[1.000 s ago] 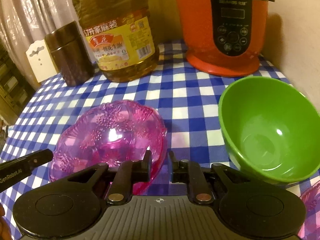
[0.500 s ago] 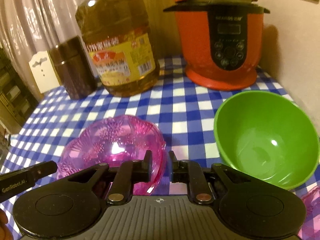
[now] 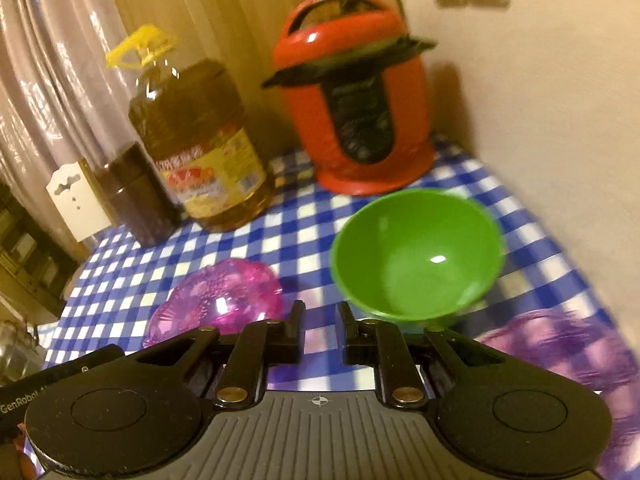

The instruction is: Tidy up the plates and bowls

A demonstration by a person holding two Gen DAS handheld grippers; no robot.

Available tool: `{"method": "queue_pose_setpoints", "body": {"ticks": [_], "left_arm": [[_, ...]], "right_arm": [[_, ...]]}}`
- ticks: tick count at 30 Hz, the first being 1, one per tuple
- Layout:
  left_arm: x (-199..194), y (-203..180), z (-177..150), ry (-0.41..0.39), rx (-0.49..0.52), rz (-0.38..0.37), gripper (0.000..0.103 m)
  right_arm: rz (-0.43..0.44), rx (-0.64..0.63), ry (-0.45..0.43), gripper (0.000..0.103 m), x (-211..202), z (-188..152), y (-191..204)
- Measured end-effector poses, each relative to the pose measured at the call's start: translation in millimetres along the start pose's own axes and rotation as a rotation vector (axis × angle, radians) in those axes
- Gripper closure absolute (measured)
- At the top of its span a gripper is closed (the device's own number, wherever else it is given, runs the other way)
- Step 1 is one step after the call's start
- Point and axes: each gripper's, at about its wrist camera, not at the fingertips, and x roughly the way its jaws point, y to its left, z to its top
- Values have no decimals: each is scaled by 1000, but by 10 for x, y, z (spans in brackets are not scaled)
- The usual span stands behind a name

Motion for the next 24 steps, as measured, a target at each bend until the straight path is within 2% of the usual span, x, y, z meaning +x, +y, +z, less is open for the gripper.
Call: {"method": "queue_pose_setpoints", "body": {"ticks": [5, 7, 9, 10, 17, 24], "left_arm": [[-237, -309, -82, 21, 15, -40, 72], [-305, -442, -110, 26, 33, -62, 69], [-346, -601, -141, 40, 62, -83, 66], [-359, -681, -159, 46, 78, -96, 65], [-354, -1225, -354, 112, 164, -195, 55], [-194, -1598, -537, 188, 189, -219, 55]], "right_arm": [[-32, 17, -17, 85, -575, -78, -302], [-49, 31, -23, 76, -785, -151, -439], [-76, 59, -32, 54, -1003, -243, -611], [-86, 77, -40, 52, -1110, -288, -691], [-157, 147, -38, 51, -1558, -589, -1153], [-185, 185, -27, 51, -1641, -743, -1412]]}}
